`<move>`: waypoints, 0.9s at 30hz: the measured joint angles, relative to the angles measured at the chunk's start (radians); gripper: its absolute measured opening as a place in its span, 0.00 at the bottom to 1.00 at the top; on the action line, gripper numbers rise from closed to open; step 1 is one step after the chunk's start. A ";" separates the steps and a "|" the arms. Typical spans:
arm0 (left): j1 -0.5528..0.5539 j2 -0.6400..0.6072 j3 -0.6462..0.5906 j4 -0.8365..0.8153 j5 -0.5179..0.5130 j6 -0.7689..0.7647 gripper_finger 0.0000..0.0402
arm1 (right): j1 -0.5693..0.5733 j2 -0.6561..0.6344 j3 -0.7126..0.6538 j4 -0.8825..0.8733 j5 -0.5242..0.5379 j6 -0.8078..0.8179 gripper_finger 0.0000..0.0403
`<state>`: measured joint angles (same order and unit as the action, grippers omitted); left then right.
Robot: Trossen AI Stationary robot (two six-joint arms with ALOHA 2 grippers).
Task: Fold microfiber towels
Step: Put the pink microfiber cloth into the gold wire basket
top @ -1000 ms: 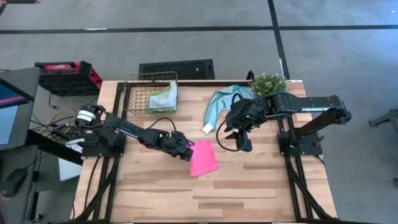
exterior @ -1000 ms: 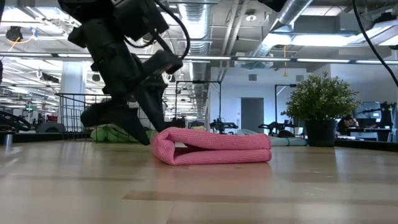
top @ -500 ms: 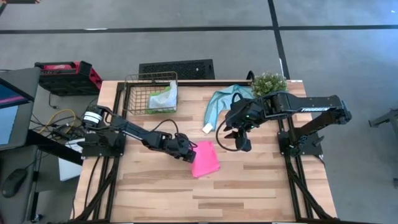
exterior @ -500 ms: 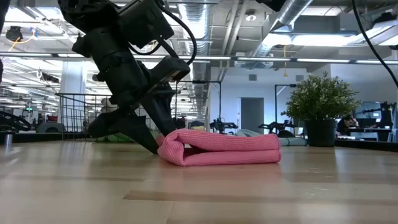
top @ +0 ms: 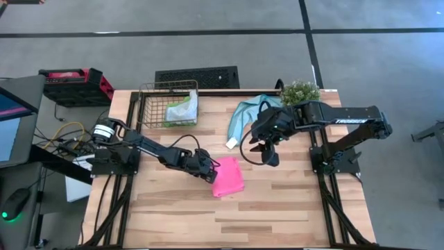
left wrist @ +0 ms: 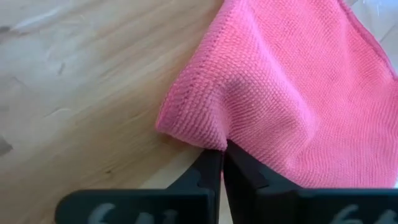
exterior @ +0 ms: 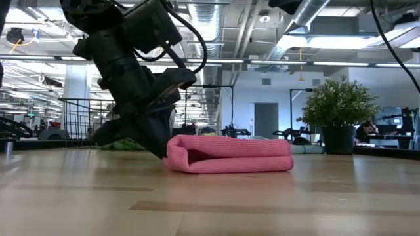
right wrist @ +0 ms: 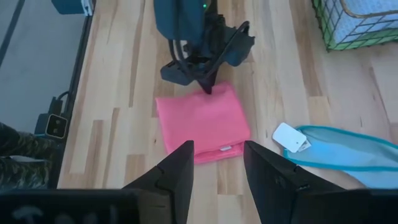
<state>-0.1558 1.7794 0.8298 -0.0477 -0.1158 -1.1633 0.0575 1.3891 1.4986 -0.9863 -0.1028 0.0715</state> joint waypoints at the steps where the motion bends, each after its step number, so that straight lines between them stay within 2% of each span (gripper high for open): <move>1: 0.000 -0.008 0.000 -0.011 0.000 0.002 0.01 | -0.003 0.000 0.000 0.000 0.000 0.000 0.41; 7: 0.017 -0.094 -0.005 -0.167 -0.040 0.065 0.00 | -0.015 0.000 0.000 0.000 0.000 0.000 0.41; 15: 0.079 -0.229 -0.003 -0.450 -0.006 0.179 0.00 | -0.015 0.000 0.000 0.000 0.000 0.000 0.41; 22: 0.108 -0.222 -0.002 -0.487 0.040 0.184 0.01 | -0.014 0.000 0.000 0.000 0.000 0.000 0.41; 27: 0.109 -0.220 -0.002 -0.488 0.033 0.209 0.08 | -0.015 0.000 0.000 0.000 0.000 0.000 0.41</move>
<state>-0.0467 1.5589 0.8276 -0.5358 -0.0833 -0.9540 0.0429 1.3891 1.4986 -0.9861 -0.1032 0.0715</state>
